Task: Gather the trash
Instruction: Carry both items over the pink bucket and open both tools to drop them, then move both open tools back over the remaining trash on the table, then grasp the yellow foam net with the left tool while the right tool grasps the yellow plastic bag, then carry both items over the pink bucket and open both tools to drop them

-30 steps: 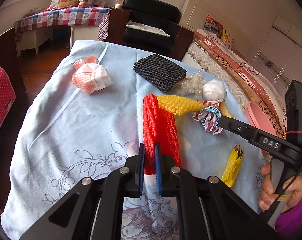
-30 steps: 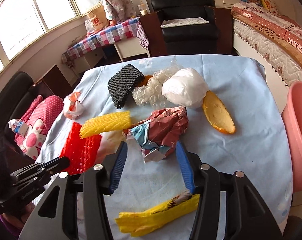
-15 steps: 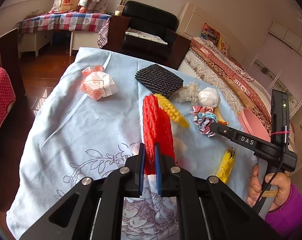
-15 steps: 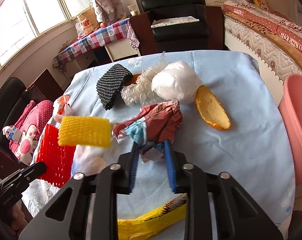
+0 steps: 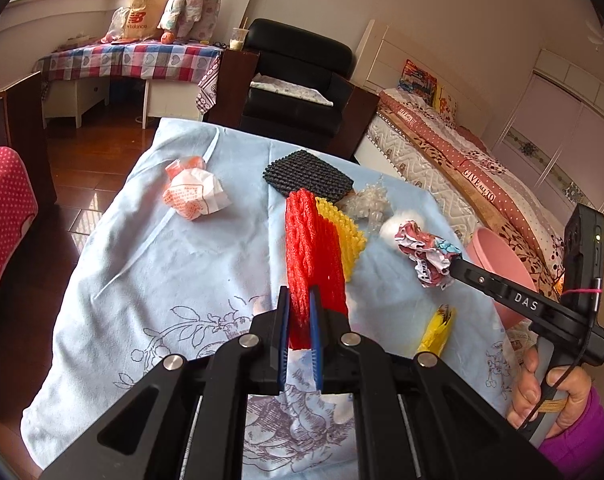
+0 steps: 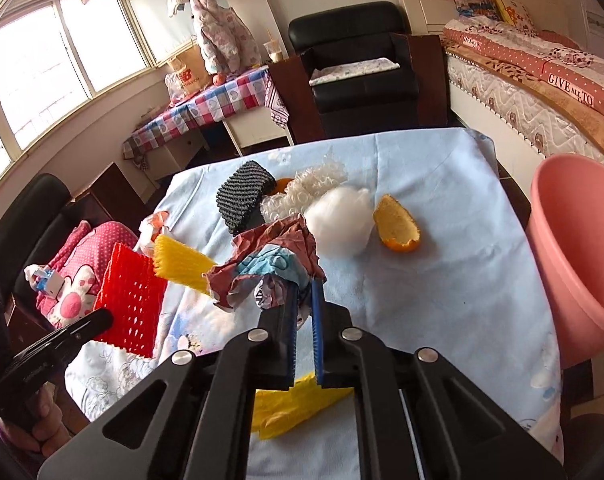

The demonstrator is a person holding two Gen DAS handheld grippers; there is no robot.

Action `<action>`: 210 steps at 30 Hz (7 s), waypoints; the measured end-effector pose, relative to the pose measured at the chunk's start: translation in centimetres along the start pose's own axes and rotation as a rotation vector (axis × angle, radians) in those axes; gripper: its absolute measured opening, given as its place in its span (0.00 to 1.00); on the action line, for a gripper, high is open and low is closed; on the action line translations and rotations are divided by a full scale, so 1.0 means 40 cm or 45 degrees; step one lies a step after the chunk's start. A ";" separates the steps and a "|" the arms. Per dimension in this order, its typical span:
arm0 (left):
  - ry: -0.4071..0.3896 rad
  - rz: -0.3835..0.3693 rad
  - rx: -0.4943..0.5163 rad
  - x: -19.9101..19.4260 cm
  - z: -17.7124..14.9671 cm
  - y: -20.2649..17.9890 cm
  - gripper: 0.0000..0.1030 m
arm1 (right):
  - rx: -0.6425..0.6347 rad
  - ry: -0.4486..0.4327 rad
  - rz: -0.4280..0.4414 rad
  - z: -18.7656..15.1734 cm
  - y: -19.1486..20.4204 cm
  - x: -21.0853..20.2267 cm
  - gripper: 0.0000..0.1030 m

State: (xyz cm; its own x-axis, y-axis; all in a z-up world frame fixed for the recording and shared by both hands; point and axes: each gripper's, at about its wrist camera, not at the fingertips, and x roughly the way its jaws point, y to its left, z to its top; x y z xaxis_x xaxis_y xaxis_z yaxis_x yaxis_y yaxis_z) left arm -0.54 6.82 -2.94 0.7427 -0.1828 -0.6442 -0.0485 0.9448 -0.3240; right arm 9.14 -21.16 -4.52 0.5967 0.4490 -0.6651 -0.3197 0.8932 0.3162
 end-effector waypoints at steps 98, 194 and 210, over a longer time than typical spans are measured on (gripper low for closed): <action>0.159 -0.340 0.460 0.396 0.016 -0.829 0.60 | 0.503 -0.283 -0.448 -0.045 -0.656 -0.254 0.28; 0.111 -0.069 0.154 0.128 -0.010 -0.109 0.15 | 0.074 0.130 -0.145 -0.099 -0.103 -0.020 0.10; 0.054 -0.101 0.154 0.111 0.002 -0.172 0.15 | 0.095 -0.026 -0.141 -0.088 -0.140 -0.098 0.08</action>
State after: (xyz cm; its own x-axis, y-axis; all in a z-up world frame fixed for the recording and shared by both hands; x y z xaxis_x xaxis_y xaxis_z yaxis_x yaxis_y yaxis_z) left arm 3.13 -0.48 -3.52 0.7119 -0.2672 -0.6495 0.0919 0.9523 -0.2911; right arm 5.98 -27.99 -6.07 0.6405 0.3473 -0.6850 -0.1958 0.9363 0.2915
